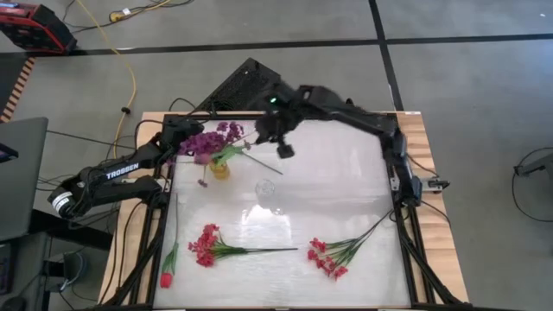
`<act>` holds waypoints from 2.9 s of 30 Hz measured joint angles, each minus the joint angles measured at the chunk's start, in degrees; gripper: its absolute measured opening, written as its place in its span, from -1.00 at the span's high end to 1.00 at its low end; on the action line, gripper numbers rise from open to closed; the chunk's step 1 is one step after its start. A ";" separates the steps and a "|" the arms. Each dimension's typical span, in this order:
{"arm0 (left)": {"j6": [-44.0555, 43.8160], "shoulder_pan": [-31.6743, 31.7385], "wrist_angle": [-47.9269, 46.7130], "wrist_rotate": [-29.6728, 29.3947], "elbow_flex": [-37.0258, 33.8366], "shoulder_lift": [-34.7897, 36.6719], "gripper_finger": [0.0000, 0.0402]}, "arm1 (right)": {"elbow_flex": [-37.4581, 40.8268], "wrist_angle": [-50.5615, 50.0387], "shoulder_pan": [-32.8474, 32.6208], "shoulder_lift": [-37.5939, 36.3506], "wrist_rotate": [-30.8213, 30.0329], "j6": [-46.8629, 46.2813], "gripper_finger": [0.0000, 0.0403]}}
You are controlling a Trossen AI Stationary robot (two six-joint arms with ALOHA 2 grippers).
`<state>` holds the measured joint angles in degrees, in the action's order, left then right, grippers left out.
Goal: Sort flowers into vase by color
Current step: Put the red flower into the yellow vase
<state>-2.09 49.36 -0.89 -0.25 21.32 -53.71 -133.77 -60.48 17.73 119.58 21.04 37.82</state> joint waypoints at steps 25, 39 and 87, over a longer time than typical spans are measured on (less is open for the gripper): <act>-1.94 -0.20 1.04 0.63 -0.10 -0.21 1.00 | 76.46 144.17 -5.01 -10.05 -2.07 -33.05 0.92; -2.09 -1.88 4.04 1.92 0.07 -3.67 1.00 | 47.22 150.36 -4.72 15.00 -2.56 -38.42 0.92; 3.40 -1.77 -0.39 -7.44 0.00 2.46 1.00 | 43.13 150.35 -5.67 17.70 -14.20 -41.06 0.92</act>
<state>1.32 47.59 -1.28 -7.69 21.32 -51.25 -90.64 89.87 12.06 137.29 6.84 -3.24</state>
